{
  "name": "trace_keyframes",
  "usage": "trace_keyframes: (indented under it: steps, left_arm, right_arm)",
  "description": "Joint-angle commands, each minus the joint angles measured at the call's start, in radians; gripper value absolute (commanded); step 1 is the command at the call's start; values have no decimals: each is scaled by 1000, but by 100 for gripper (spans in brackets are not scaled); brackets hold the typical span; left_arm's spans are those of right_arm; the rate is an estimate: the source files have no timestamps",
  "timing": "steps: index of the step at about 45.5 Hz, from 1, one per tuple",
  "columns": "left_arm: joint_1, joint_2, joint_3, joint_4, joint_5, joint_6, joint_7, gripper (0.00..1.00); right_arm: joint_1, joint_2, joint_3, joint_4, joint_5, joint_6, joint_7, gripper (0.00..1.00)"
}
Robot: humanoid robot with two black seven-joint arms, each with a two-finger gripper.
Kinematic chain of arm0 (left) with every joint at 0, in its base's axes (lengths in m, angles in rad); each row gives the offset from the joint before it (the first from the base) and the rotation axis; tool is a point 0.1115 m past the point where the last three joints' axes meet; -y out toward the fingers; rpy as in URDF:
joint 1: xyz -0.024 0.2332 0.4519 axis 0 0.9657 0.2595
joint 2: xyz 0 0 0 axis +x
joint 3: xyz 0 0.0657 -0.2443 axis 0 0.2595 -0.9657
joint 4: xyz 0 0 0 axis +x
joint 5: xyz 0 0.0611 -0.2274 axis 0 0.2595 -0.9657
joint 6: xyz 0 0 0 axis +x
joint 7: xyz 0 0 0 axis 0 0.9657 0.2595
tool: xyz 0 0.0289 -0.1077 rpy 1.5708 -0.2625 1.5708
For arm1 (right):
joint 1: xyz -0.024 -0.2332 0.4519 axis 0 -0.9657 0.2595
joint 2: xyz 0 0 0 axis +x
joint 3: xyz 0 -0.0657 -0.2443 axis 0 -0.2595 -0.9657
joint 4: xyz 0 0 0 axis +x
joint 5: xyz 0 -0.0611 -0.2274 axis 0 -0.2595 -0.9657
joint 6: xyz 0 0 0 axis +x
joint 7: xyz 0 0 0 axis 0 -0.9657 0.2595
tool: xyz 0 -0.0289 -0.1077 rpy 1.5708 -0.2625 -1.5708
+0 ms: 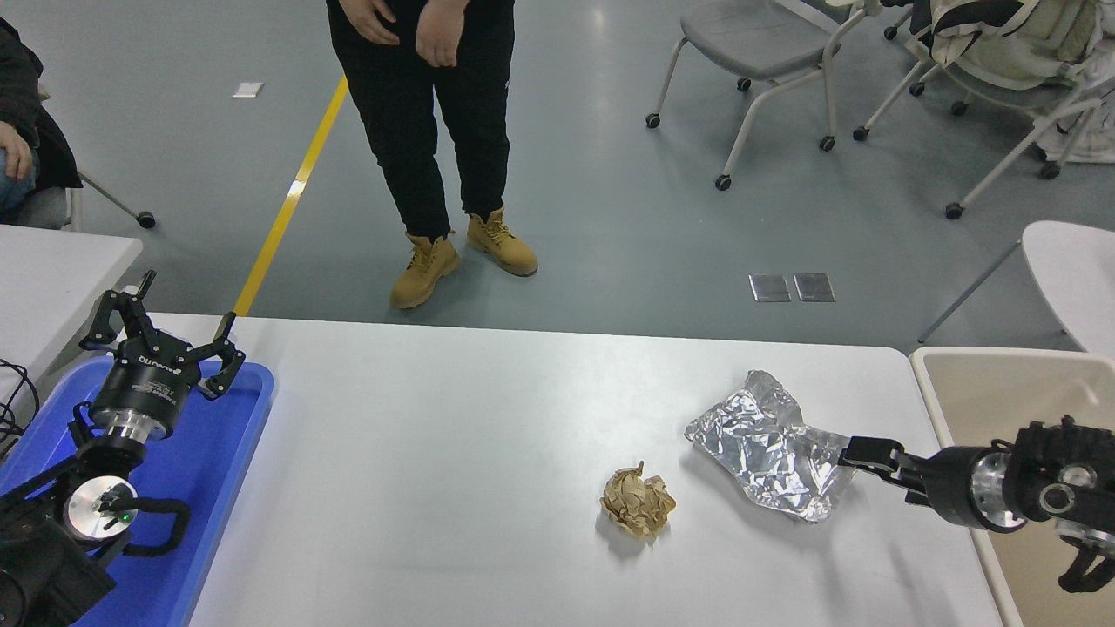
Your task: Clean the table surface
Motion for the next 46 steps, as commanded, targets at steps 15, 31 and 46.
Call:
trace_keyframes:
  steps: [15, 31, 46]
  left_arm:
    - [0, 0, 0, 0, 0, 0, 0, 100]
    - [0, 0, 0, 0, 0, 0, 0, 100]
    - [0, 0, 0, 0, 0, 0, 0, 100]
  right_arm:
    - [-42, 181, 1, -210, 17, -1, -8, 100]
    - [-59, 258, 1, -295, 25, 1, -8, 97]
    - [-57, 303, -4, -338, 23, 2, -8, 86]
